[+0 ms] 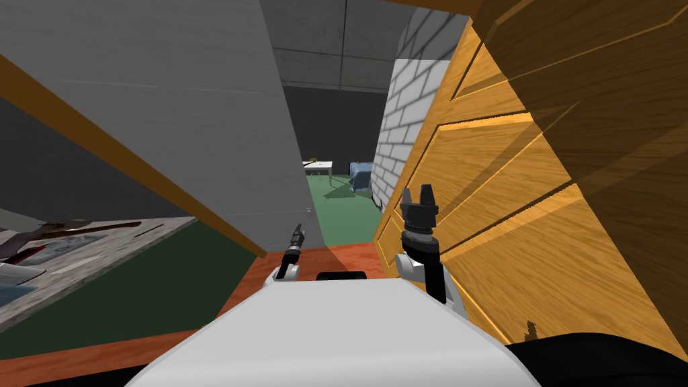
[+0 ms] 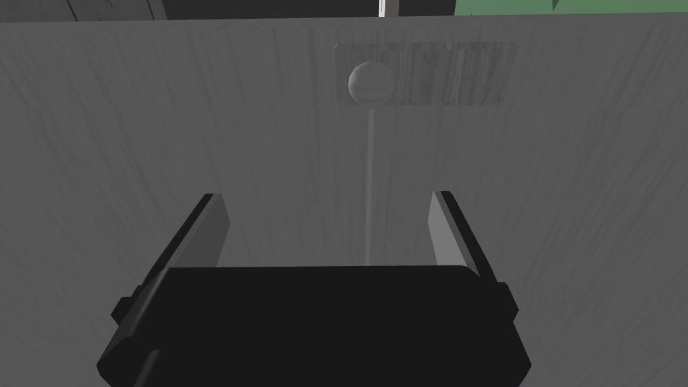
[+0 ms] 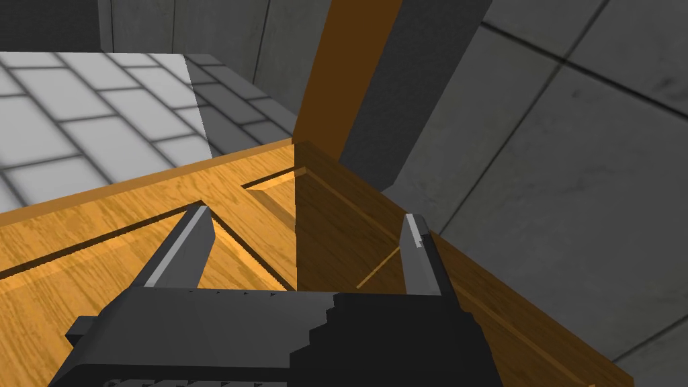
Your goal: Pull the door open
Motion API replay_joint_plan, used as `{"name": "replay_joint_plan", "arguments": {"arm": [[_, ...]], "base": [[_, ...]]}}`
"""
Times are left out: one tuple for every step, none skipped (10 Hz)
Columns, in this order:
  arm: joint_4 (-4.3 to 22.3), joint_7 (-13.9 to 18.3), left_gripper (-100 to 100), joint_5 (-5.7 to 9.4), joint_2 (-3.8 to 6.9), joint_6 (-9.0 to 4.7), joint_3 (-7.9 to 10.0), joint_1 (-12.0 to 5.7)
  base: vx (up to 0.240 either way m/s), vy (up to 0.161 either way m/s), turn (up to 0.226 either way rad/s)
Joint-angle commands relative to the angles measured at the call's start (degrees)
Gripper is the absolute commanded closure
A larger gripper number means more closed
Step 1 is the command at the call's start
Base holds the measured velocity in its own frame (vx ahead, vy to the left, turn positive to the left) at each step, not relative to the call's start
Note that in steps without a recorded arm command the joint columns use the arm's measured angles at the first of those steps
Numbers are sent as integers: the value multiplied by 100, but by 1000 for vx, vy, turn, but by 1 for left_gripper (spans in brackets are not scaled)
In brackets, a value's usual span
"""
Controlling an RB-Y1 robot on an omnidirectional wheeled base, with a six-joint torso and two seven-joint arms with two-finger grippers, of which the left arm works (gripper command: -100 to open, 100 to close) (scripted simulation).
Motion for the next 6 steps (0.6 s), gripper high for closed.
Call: {"name": "replay_joint_plan", "arguments": {"arm": [[184,18,-100,0,15,-59,11,-70],[293,28,-100,-3,20,-74,20,-109],[401,37,-100,-5,25,-88,28,-147],[466,43,-100,-7,28,-97,33,-170],[572,53,-100,-10,32,-111,41,-208],[521,46,-100,-7,32,-102,37,-196]], "base": [[58,13,-7],[60,16,-12],[82,19,-19],[82,16,-11],[83,20,-12],[37,10,-4]]}}
